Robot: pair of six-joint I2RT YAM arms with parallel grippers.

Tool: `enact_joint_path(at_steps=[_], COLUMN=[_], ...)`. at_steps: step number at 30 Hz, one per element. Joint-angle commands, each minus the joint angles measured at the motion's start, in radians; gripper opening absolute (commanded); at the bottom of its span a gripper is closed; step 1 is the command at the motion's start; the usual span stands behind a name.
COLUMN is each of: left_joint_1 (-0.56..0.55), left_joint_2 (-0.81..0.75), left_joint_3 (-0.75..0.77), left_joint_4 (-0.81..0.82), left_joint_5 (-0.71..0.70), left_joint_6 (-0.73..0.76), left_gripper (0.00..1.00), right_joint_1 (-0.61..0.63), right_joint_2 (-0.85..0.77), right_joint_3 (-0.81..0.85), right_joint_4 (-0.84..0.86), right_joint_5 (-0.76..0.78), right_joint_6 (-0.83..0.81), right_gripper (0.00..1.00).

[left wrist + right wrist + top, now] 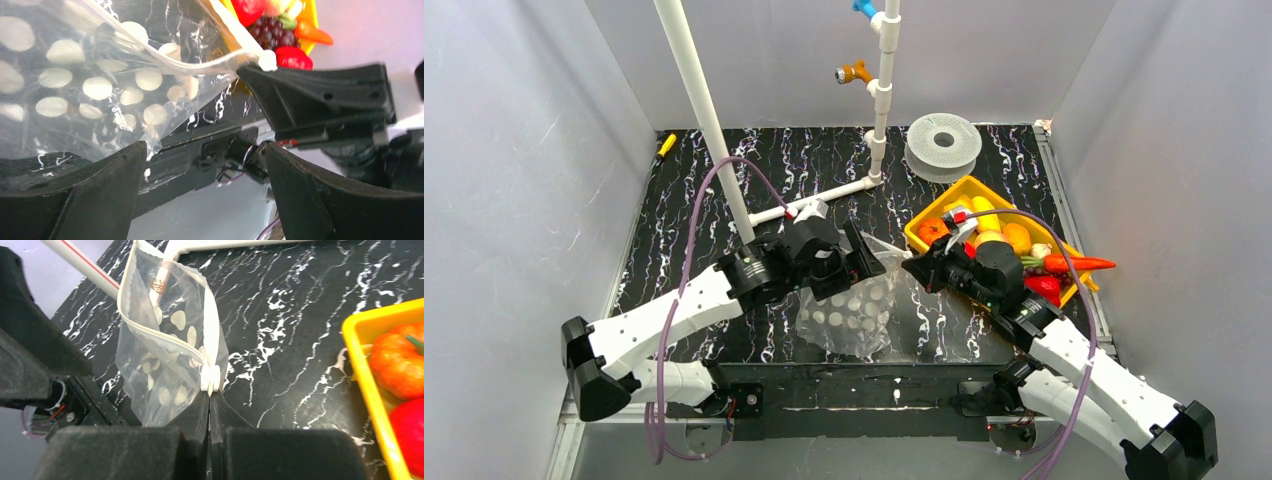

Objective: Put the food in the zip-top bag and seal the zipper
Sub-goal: Pick up the zipper food storage bag at the center of the board.

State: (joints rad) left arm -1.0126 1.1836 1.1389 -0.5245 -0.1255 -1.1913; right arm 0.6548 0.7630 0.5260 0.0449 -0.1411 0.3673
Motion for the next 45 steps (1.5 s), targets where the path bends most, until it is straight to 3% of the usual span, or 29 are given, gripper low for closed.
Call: enact_joint_path(at_steps=[1,10,13,19,25,28,31,40,42,45], left_joint_1=[-0.078,-0.196,-0.198,-0.196,-0.165,-0.128,-0.094,-0.012,-0.006,-0.006], left_joint_2=[0.049,0.262,0.338,0.477,0.586,0.611,0.626,0.635,0.635,0.638], left_joint_3=[0.129,0.362,0.458,0.626,0.767,0.793,0.813,0.758,0.741,0.725], left_joint_4=[-0.113,-0.167,-0.297,-0.383,-0.45,-0.523,-0.608,-0.577,-0.559,-0.535], left_joint_5=[-0.231,-0.673,-0.727,-0.718,-0.681,-0.63,-0.607,-0.536,-0.501,-0.475], left_joint_6=[-0.149,0.106,0.058,0.025,0.029,-0.065,-0.182,-0.238,-0.242,-0.242], left_gripper=[0.86,0.85,0.86,0.87,0.84,0.78,0.69,0.67,0.64,0.51], right_joint_1=[0.002,0.002,0.002,0.002,0.002,0.003,0.003,0.003,0.003,0.003], right_joint_2=[-0.048,-0.08,-0.109,-0.138,-0.171,-0.195,-0.218,-0.228,-0.233,-0.231], right_joint_3=[0.006,0.027,0.003,-0.002,-0.01,-0.023,-0.037,-0.041,-0.039,-0.044], right_joint_4=[-0.048,-0.091,-0.067,-0.053,-0.025,-0.013,-0.008,-0.017,-0.021,-0.011], right_joint_5=[0.116,0.203,0.236,0.278,0.31,0.3,0.303,0.282,0.287,0.284], right_joint_6=[-0.067,-0.042,-0.034,-0.065,-0.101,-0.11,-0.115,-0.138,-0.14,-0.142], right_gripper=[0.01,0.01,0.01,0.01,0.01,0.01,0.01,0.01,0.01,0.01])
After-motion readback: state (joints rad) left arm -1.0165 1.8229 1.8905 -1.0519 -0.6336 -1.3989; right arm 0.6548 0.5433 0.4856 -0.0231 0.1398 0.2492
